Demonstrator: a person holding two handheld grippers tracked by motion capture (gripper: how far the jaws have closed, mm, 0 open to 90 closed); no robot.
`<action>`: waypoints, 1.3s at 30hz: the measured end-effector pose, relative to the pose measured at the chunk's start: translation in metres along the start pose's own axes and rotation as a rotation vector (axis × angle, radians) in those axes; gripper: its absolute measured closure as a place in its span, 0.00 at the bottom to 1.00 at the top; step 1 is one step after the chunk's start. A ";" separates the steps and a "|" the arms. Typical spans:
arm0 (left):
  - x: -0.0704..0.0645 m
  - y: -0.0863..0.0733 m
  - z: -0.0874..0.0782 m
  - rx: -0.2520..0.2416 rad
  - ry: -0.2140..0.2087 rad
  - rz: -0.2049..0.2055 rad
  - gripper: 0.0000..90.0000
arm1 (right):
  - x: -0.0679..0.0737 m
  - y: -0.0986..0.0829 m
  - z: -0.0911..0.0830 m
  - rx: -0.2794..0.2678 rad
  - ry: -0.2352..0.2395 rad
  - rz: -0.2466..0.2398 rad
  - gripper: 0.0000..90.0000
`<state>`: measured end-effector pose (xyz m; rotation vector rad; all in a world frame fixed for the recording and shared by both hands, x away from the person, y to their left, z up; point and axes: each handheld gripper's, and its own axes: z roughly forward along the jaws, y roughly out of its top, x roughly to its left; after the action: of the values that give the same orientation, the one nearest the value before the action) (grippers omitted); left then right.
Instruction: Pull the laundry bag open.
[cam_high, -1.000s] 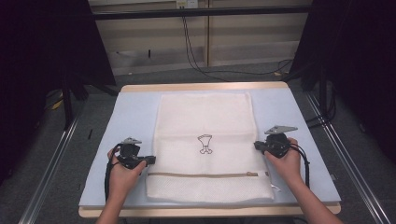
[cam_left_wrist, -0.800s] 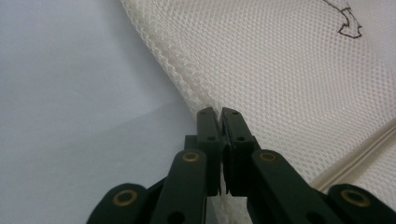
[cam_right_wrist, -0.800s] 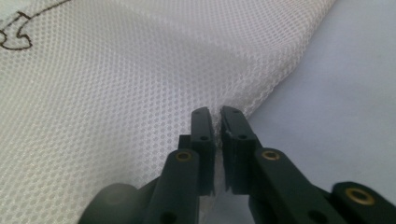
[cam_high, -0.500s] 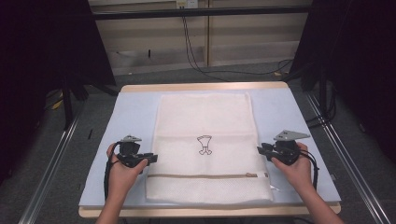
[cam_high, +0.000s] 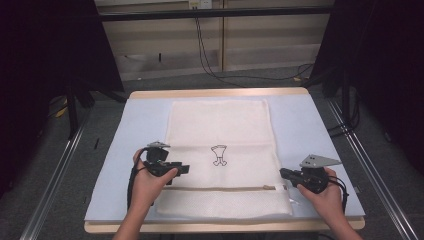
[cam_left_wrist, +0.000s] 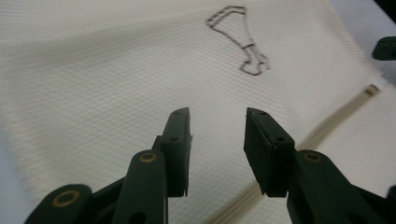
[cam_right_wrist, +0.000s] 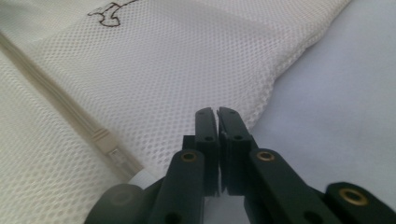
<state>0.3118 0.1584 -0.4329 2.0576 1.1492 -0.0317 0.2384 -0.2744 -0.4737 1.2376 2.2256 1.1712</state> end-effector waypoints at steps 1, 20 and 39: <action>-0.006 0.002 0.004 0.006 -0.021 -0.004 0.69 | 0.001 -0.001 -0.001 0.001 0.001 -0.007 1.00; -0.102 0.028 0.088 0.119 -0.197 0.119 0.72 | 0.013 -0.008 -0.006 0.015 0.009 -0.084 1.00; -0.136 0.029 0.135 0.199 -0.274 0.002 0.80 | 0.015 -0.014 -0.002 0.056 0.004 -0.084 1.00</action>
<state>0.2966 -0.0327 -0.4611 2.1453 1.0062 -0.4299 0.2211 -0.2673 -0.4825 1.1514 2.3043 1.0877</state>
